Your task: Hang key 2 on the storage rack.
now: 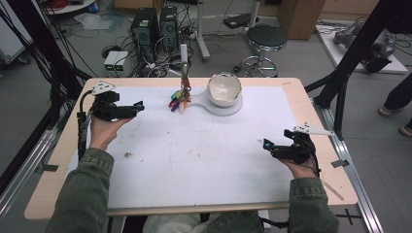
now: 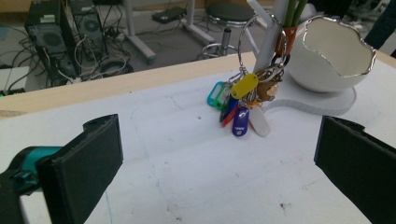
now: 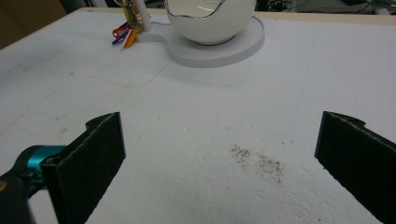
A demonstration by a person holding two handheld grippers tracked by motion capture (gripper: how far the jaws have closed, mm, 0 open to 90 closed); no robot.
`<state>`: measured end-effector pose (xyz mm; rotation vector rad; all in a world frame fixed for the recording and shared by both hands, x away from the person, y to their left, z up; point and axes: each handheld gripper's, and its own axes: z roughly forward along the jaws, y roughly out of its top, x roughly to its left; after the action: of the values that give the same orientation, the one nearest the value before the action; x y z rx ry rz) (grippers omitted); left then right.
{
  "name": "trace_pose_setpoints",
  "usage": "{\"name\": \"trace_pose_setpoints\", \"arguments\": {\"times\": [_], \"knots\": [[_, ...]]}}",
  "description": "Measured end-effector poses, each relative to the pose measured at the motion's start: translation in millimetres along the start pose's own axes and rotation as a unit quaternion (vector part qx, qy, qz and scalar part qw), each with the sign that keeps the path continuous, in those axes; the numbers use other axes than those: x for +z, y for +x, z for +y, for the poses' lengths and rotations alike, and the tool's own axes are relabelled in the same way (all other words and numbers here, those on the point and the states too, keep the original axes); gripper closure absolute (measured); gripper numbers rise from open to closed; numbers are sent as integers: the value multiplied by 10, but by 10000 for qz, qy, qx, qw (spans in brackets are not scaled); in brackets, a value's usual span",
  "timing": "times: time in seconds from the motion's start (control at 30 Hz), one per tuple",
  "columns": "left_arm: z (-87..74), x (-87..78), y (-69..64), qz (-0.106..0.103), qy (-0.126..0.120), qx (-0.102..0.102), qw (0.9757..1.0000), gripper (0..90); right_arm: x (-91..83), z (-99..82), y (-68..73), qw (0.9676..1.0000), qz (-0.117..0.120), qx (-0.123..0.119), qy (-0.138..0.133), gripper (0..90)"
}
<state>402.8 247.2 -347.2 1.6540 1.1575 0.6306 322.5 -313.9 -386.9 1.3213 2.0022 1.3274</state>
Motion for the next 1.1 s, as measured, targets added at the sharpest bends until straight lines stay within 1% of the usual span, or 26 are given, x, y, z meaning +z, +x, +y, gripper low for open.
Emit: {"name": "trace_pose_setpoints", "arguments": {"times": [0.07, 0.2, 0.33, 0.43, 0.57, 0.63, 0.7, 0.93, 1.1], "knots": [[-12, -34, -1, 2, -8, 8, 10000, 16, -1, -2, -4, 10000, -21, 10, -6, 9], [-72, -118, -14, 35, -203, 20, 9998, 17, -1, -4, -4, 10000, -39, -10, -19, 9], [-149, -169, -11, 88, -241, 41, 9997, 16, -4, -8, -3, 10000, -61, -12, -30, 9], [-190, -202, 0, 110, -301, -25, 9995, 17, -4, -17, -6, 10000, -81, -8, -18, 9], [-231, -250, -6, 140, -356, 22, 9993, 16, -10, -22, -16, 9999, -112, 1, -38, 9], [-254, -281, -15, 158, -437, 14, 9989, 16, -15, -22, -19, 9999, -127, 10, -48, 9], [-278, -305, -17, 135, -437, 18, 9990, 16, -15, -25, -21, 9999, -133, 2, -56, 9], [-377, -376, -34, 172, -435, 29, 9989, 16, -24, -31, -29, 9999, -142, 25, -69, 9], [-455, -422, -46, 201, -561, 27, 9982, 16, -32, -36, -37, 9998, -174, 46, -103, 9]]}}
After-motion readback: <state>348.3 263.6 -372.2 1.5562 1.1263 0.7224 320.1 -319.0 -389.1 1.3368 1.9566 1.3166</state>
